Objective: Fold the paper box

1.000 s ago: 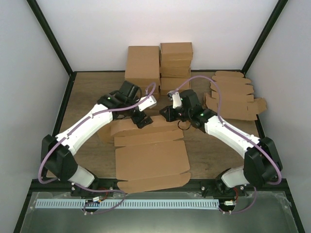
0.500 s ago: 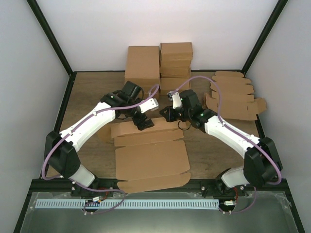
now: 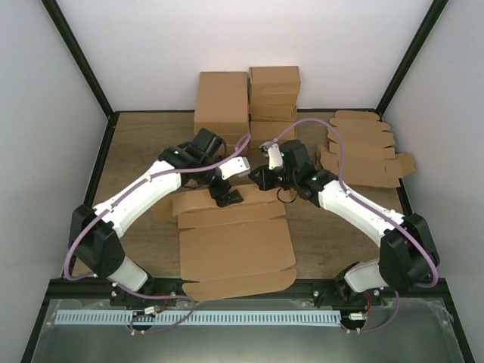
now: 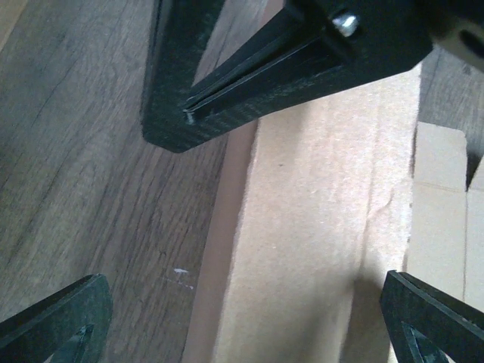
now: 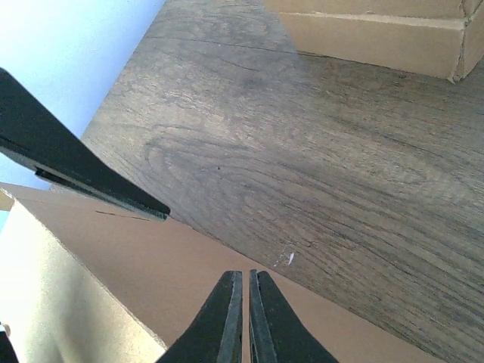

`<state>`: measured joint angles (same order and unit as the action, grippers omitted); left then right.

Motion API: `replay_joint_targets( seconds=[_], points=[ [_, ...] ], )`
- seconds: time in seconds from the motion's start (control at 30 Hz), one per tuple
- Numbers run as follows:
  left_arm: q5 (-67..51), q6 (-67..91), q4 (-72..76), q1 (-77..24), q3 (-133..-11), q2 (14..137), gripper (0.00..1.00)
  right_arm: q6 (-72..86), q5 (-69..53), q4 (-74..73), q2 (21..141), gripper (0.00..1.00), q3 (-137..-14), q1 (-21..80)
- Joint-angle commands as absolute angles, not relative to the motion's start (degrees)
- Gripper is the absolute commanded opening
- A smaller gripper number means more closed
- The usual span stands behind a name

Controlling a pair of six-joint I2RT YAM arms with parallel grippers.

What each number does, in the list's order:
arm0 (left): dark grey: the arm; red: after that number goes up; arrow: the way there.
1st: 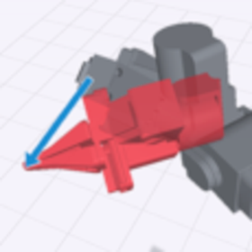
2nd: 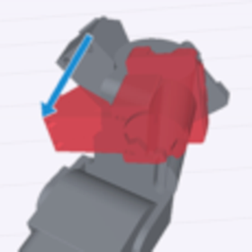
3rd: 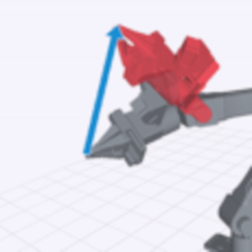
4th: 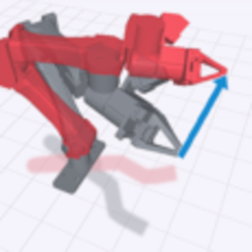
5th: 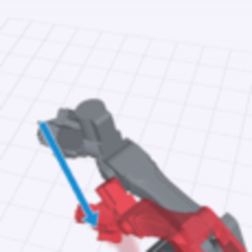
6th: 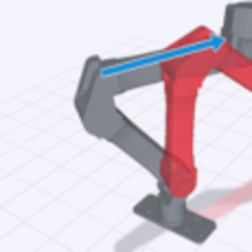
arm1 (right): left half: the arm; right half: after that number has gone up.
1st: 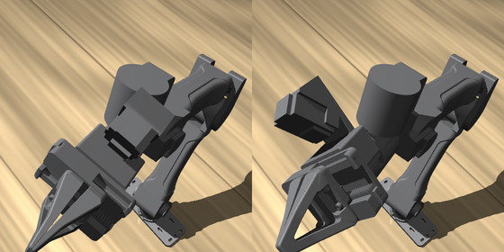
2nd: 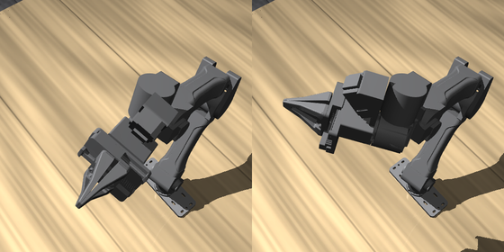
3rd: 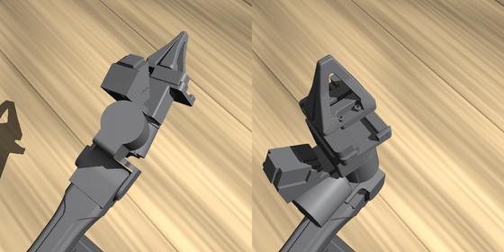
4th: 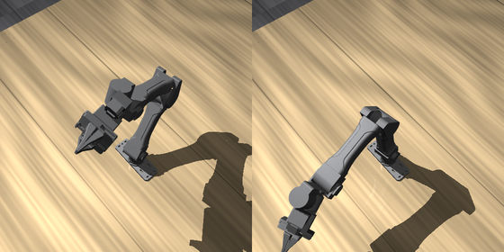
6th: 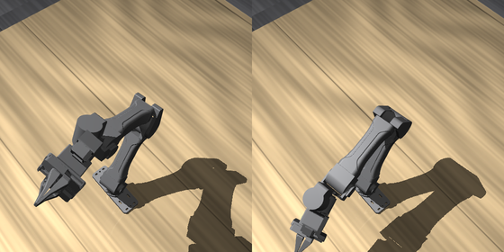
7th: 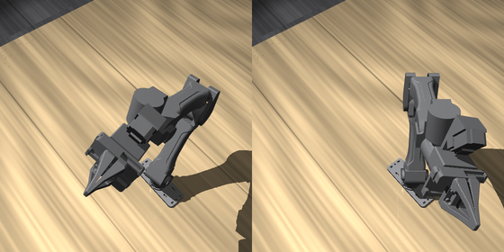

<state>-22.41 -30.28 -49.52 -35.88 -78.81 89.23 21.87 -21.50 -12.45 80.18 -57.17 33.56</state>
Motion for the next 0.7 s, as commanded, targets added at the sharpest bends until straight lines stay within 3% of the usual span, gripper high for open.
replay_joint_targets(
  seconds=[0.0,0.4,0.5,0.67],
  points=[
    [-24.8,-31.3,-50.0,-36.7,-80.2,87.5,1.0,21.5,-21.8,-12.8,80.0,0.06,-57.4,33.5],
    [-24.5,-32.1,-50.5,-37.3,-79.2,88.5,0.91,21.5,-21.6,-12.7,80.7,0.06,-58.0,33.5],
    [-24.4,-32.5,-50.2,-37.4,-78.5,88.5,0.83,21.3,-21.3,-13.0,80.5,0.06,-58.4,33.5],
    [-23.5,-32.2,-49.9,-37.5,-78.3,88.9,0.83,21.0,-19.7,-14.1,79.2,0.08,-59.2,33.5]
  ],
)
